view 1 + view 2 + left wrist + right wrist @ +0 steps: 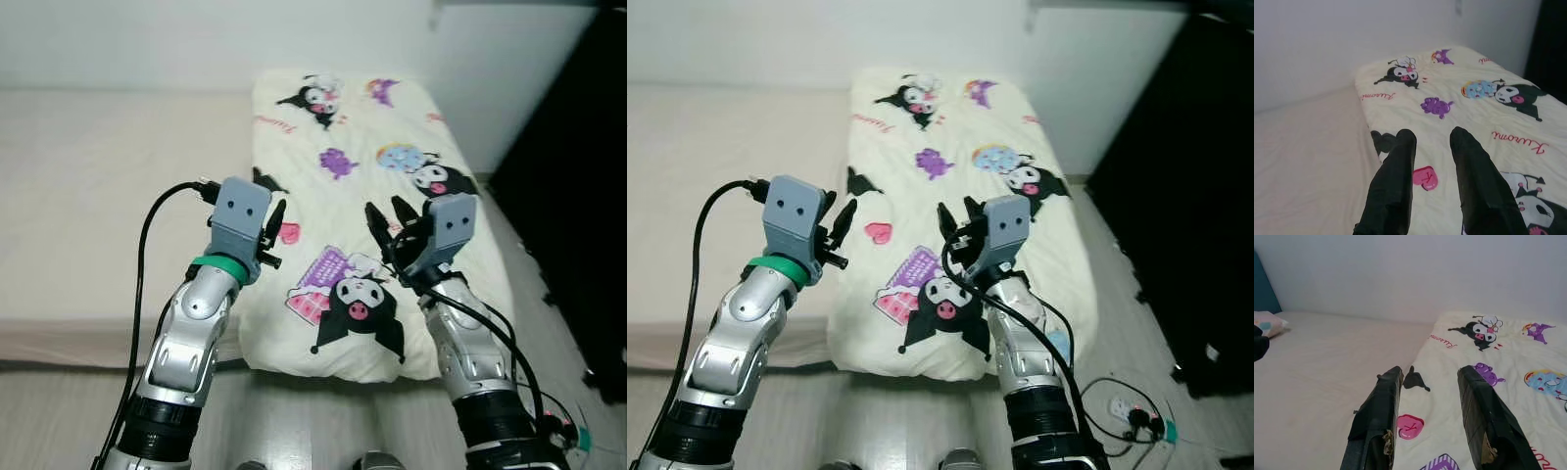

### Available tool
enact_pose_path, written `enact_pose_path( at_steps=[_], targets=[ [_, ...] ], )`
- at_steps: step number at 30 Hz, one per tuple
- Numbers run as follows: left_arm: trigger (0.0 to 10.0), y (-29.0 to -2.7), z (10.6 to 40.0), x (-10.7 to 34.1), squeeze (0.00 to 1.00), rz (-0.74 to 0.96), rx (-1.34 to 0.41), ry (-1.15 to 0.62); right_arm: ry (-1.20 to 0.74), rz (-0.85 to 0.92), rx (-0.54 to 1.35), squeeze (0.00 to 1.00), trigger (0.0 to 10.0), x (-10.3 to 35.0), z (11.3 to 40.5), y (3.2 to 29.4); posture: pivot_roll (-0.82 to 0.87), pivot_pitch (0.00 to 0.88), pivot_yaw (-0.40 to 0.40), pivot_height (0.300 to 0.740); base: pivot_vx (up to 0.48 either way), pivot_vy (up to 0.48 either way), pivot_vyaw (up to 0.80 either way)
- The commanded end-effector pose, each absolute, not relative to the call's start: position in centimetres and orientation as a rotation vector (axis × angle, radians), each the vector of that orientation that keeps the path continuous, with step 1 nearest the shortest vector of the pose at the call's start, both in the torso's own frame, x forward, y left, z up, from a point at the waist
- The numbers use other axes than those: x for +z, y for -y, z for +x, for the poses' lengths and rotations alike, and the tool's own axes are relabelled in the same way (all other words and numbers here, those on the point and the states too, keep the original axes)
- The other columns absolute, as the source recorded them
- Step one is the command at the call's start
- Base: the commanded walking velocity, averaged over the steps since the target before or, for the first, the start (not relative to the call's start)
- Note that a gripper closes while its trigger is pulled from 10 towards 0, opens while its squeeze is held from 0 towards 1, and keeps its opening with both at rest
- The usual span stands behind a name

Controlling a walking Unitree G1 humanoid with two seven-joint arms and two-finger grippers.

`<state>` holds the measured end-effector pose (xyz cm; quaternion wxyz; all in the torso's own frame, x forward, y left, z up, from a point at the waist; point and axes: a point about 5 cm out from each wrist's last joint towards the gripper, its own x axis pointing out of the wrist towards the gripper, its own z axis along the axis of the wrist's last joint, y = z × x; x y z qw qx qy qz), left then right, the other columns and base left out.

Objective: Clean up the room

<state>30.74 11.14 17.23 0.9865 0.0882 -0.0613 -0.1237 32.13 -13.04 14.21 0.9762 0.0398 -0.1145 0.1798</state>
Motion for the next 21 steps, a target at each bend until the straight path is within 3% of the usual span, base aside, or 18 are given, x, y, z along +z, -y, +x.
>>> enact_pose_path(
  at_steps=[1,21],
  targets=[
    [10.0,-10.88,30.75,16.99,0.0,0.175,-0.262,0.111,0.209,0.091,0.349,0.0,10.0,13.74,32.0,13.52,-0.01,0.031,0.003,0.74,0.0,0.0,0.0],
    [10.0,-10.84,30.72,16.84,0.0,0.182,-0.266,0.111,0.208,0.074,0.343,0.0,10.0,13.64,32.01,13.69,-0.01,0.025,0.006,0.74,0.0,0.0,0.04]
  ],
)
